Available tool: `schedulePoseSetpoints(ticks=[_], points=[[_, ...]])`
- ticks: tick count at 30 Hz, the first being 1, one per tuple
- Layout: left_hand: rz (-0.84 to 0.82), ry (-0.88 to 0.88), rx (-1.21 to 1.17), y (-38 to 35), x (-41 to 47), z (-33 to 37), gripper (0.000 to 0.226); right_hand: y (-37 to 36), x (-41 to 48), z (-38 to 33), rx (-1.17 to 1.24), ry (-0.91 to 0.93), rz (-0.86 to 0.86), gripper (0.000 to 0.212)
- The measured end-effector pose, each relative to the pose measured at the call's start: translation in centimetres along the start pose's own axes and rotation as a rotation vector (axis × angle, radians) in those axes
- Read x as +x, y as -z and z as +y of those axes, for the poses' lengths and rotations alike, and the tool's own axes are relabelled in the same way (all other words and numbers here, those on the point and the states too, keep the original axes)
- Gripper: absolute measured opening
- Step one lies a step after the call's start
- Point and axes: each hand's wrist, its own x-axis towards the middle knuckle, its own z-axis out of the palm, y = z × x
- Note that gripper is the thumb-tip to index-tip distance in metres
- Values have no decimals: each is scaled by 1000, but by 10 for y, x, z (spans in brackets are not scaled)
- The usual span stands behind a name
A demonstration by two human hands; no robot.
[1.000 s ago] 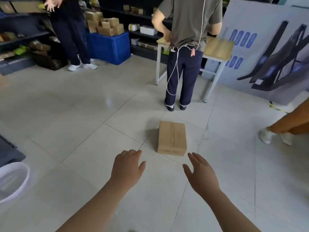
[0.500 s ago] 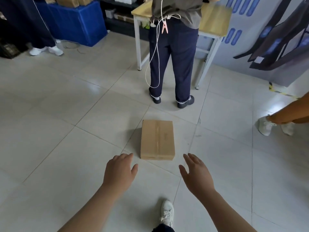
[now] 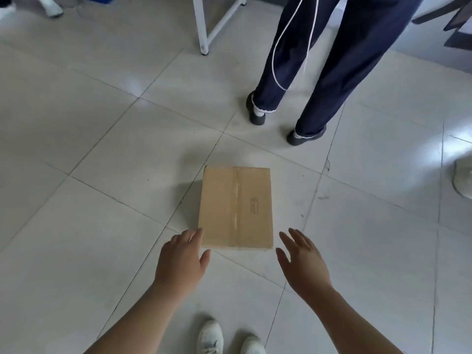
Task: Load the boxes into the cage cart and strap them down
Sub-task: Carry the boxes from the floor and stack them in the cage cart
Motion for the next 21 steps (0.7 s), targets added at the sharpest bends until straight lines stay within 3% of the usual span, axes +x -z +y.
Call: schedulePoseSetpoints(ticks=[11, 17, 21], points=[[-152, 124, 71, -230, 145, -67, 75, -211, 149, 57, -3, -61, -28, 54], [-313, 224, -168, -292, 180, -82, 92, -276, 186, 74, 197, -209, -61, 58], [-249, 295, -327, -301, 190, -79, 103, -289, 187, 78, 306, -206, 23, 60]])
